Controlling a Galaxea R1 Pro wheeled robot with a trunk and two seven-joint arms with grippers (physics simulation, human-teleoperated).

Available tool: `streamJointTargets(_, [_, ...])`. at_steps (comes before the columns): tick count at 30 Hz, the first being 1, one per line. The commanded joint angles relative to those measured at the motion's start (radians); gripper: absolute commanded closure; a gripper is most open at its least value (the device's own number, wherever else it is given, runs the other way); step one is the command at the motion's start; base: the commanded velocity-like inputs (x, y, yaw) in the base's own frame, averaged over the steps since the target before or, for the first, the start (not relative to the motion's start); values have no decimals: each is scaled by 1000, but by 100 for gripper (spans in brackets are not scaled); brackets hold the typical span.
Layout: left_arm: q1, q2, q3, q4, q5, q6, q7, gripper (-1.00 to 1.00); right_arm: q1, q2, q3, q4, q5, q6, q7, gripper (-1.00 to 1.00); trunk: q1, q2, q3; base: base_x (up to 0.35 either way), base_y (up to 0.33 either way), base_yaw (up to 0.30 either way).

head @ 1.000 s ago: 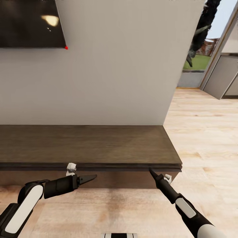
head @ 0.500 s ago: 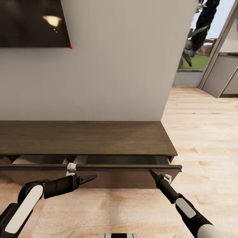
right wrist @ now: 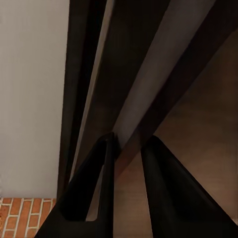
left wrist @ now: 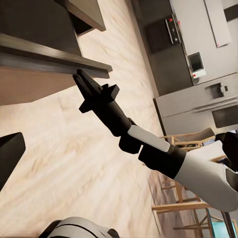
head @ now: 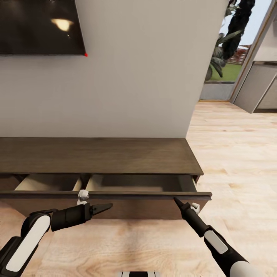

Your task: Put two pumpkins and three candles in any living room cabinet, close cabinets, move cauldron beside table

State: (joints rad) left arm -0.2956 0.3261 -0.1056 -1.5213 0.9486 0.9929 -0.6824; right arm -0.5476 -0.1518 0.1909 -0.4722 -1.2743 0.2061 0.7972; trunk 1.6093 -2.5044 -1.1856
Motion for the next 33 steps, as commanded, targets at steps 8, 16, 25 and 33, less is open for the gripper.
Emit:
streamJointTargets(8, [0, 1, 2, 0, 2, 4, -2, -100, 0, -2, 6, 2, -13, 8, 4, 100, 0, 0, -1, -101, 0, 0])
streamJointTargets(16, [0, 1, 3, 0, 1, 4, -3, -100, 0, -2, 1, 0, -10, 2, 5, 100, 0, 0, -1, -12, 0, 0])
streamJointTargets(25, [0, 1, 2, 0, 2, 4, -3, -100, 0, -2, 1, 0, -10, 1, 5, 100, 0, 0, -1, -241, 0, 0])
streamJointTargets(33, [0, 1, 1, 0, 2, 4, -3, -100, 0, -2, 0, 0, -10, 2, 4, 100, 0, 0, -1, -242, 0, 0])
